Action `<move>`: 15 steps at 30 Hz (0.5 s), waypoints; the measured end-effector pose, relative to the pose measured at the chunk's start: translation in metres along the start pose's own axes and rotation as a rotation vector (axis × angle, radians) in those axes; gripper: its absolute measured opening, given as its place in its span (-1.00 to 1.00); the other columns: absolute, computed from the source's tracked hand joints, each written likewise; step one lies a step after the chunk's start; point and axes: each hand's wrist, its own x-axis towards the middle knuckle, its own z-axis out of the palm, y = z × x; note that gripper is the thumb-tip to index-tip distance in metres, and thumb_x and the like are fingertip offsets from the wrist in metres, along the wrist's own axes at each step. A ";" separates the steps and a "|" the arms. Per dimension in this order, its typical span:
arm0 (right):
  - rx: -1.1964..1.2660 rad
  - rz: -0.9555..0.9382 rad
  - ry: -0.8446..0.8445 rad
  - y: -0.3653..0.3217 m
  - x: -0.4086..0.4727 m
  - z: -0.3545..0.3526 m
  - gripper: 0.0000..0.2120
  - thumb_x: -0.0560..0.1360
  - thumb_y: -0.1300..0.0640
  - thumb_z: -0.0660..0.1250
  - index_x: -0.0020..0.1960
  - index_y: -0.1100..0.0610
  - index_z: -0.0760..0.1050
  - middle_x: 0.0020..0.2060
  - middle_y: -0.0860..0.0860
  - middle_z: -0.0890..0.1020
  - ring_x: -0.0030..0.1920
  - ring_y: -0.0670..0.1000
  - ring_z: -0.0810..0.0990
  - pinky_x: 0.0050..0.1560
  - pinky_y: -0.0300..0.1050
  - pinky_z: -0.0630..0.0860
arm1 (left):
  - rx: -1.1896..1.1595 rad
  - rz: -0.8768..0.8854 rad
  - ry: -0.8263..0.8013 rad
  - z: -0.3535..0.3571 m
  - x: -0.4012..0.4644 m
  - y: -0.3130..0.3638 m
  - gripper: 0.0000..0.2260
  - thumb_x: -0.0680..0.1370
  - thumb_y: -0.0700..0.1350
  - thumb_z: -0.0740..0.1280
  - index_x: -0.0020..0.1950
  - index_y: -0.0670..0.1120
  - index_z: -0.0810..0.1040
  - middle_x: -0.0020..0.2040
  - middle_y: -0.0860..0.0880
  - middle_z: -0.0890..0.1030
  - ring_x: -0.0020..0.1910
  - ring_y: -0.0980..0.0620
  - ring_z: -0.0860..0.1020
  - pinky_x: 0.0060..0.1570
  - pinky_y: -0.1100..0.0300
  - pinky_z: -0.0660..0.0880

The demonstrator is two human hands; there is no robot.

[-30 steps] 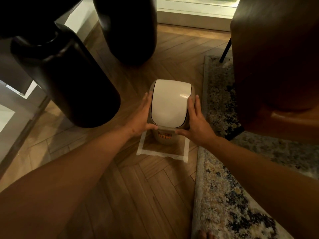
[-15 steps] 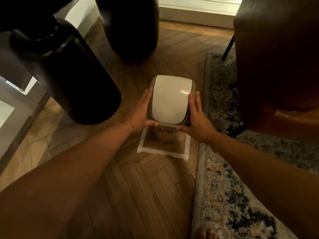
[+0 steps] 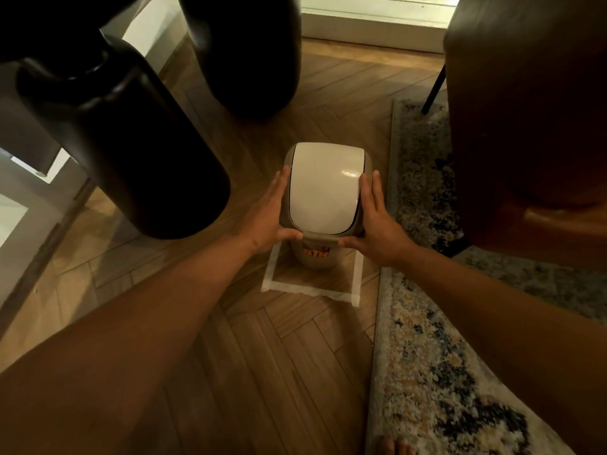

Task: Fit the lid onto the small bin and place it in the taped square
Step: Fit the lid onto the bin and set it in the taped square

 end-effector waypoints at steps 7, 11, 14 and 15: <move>-0.002 0.014 -0.020 0.001 0.007 -0.004 0.42 0.29 -0.05 0.66 0.47 -0.21 -0.58 0.56 0.06 -0.44 0.39 -0.26 -0.53 0.40 0.18 0.29 | -0.012 -0.004 0.005 0.002 0.008 0.000 0.26 0.28 0.01 0.65 0.61 0.13 -0.28 0.65 0.01 -0.11 0.61 -0.02 -0.07 0.53 -0.08 0.05; -0.012 0.013 -0.003 0.002 0.009 -0.002 0.42 0.29 -0.04 0.66 0.47 -0.21 -0.58 0.56 0.08 -0.44 0.33 -0.37 -0.57 0.39 0.16 0.27 | -0.021 0.008 0.004 0.000 0.012 0.000 0.26 0.29 -0.03 0.65 0.61 0.14 -0.29 0.65 0.00 -0.08 0.61 -0.04 -0.04 0.53 -0.12 0.08; -0.012 0.005 -0.002 0.003 0.010 -0.002 0.42 0.31 -0.04 0.65 0.47 -0.19 -0.58 0.55 0.09 -0.44 0.41 -0.23 -0.55 0.39 0.16 0.27 | -0.014 0.003 -0.005 0.000 0.015 0.000 0.26 0.29 -0.04 0.65 0.60 0.15 -0.30 0.65 0.00 -0.07 0.61 -0.06 -0.02 0.52 -0.15 0.10; -0.007 0.002 -0.007 0.003 0.010 -0.002 0.42 0.31 -0.03 0.65 0.47 -0.20 -0.59 0.55 0.09 -0.45 0.45 -0.14 -0.51 0.40 0.15 0.25 | -0.016 0.004 -0.011 0.000 0.016 -0.001 0.26 0.29 -0.04 0.65 0.60 0.15 -0.30 0.65 0.00 -0.07 0.61 -0.06 -0.02 0.52 -0.17 0.11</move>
